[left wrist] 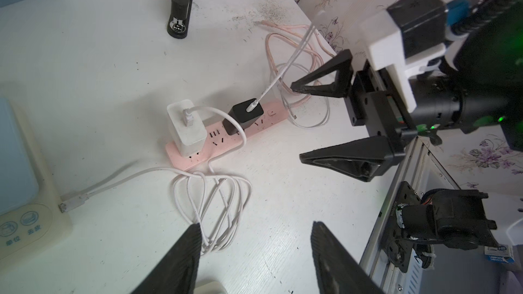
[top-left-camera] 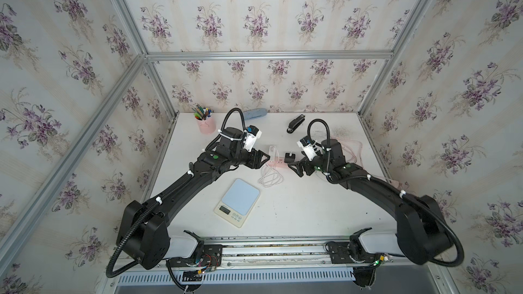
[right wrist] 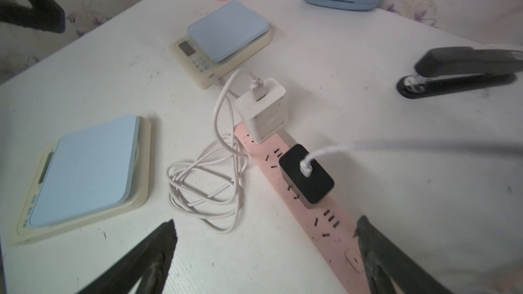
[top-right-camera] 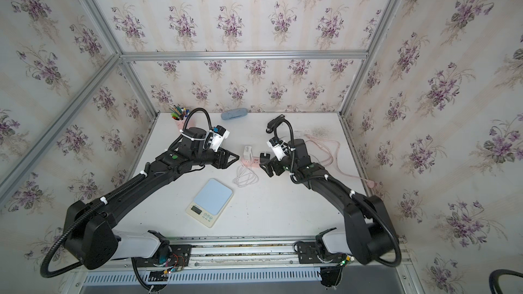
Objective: Charge the electronic scale
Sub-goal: Pick up the charging cable from the center of the board.
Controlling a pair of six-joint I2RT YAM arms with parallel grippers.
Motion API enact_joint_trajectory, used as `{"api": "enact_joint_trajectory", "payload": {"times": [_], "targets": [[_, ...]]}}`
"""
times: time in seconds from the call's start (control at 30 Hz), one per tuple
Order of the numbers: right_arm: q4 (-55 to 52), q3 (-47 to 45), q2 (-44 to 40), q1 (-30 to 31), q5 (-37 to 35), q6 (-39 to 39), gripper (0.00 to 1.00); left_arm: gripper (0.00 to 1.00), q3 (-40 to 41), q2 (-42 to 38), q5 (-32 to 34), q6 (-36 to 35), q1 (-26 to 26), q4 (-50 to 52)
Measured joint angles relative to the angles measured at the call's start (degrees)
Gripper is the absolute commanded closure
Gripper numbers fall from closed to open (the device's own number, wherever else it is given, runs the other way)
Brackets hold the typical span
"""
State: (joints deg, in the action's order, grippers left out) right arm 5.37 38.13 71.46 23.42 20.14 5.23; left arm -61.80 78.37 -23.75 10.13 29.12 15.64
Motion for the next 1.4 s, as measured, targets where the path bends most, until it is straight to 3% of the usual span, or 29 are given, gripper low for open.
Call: {"api": "enact_joint_trajectory", "payload": {"times": [0.1,0.2,0.37,0.53,0.7,0.97,1.4], "targets": [[1.6,-8.7,-12.7,0.0,-5.9,-7.4,0.00,0.36,-1.4,0.2,2.9,0.0,3.3,0.3],[2.1,-13.3,-22.0,-1.0,-16.1,-15.0,0.02,0.36,-3.1,2.2,6.2,0.0,7.8,0.4],[-0.9,-15.7,-26.9,-9.0,-25.5,-25.7,0.29,0.36,-8.4,10.7,12.2,0.5,16.5,0.9],[-9.1,-5.2,-12.5,-13.2,-26.1,-31.1,0.56,0.36,-13.4,18.6,17.0,3.8,21.7,0.8],[-14.4,3.2,4.0,-13.4,-21.2,-31.9,0.64,0.36,-15.0,22.8,19.4,7.5,23.7,0.7],[-17.2,11.9,19.2,-13.5,-16.3,-30.7,0.78,0.35,-10.4,19.4,21.8,9.6,23.3,0.6],[-18.6,16.5,28.8,-13.4,-14.3,-27.4,0.72,0.35,-5.8,15.9,23.5,9.9,22.3,0.7]]}}
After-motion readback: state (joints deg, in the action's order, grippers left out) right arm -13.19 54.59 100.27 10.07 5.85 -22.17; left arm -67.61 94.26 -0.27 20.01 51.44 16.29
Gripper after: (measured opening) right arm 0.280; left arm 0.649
